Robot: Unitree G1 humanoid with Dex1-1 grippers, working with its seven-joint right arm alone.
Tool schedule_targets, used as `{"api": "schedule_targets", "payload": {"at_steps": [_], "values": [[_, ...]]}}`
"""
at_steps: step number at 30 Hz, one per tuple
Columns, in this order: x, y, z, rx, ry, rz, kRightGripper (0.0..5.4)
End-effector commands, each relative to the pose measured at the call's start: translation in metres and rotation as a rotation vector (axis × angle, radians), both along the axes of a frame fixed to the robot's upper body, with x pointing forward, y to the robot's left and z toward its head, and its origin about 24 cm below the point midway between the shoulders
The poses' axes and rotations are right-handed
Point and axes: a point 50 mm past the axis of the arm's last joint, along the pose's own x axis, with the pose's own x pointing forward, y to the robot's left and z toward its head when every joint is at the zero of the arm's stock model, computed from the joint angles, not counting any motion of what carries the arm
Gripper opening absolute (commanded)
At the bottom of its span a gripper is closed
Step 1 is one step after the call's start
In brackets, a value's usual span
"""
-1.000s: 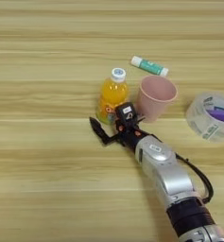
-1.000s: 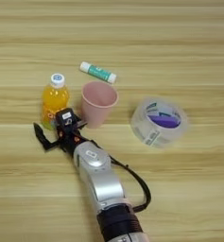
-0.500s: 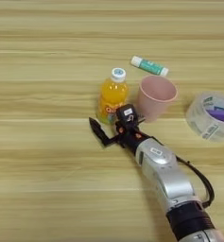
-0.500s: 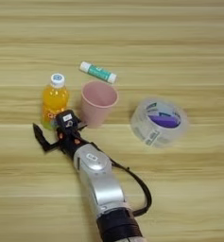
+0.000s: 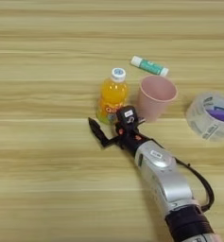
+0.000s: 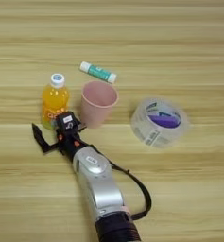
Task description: Move the objects on the table
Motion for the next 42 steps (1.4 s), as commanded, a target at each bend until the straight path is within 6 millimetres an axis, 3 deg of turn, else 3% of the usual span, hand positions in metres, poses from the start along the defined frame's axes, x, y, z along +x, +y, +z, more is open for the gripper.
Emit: {"api": "schedule_targets", "payload": {"at_steps": [1, 30, 42], "values": [[0.013, 0.001, 0.027, 0.033, -0.133, -0.008, 5.37], [0.019, 0.004, 0.048, 0.088, -0.224, -0.025, 5.37], [0.018, 0.004, 0.05, 0.1, -0.229, -0.02, 4.14]]}}
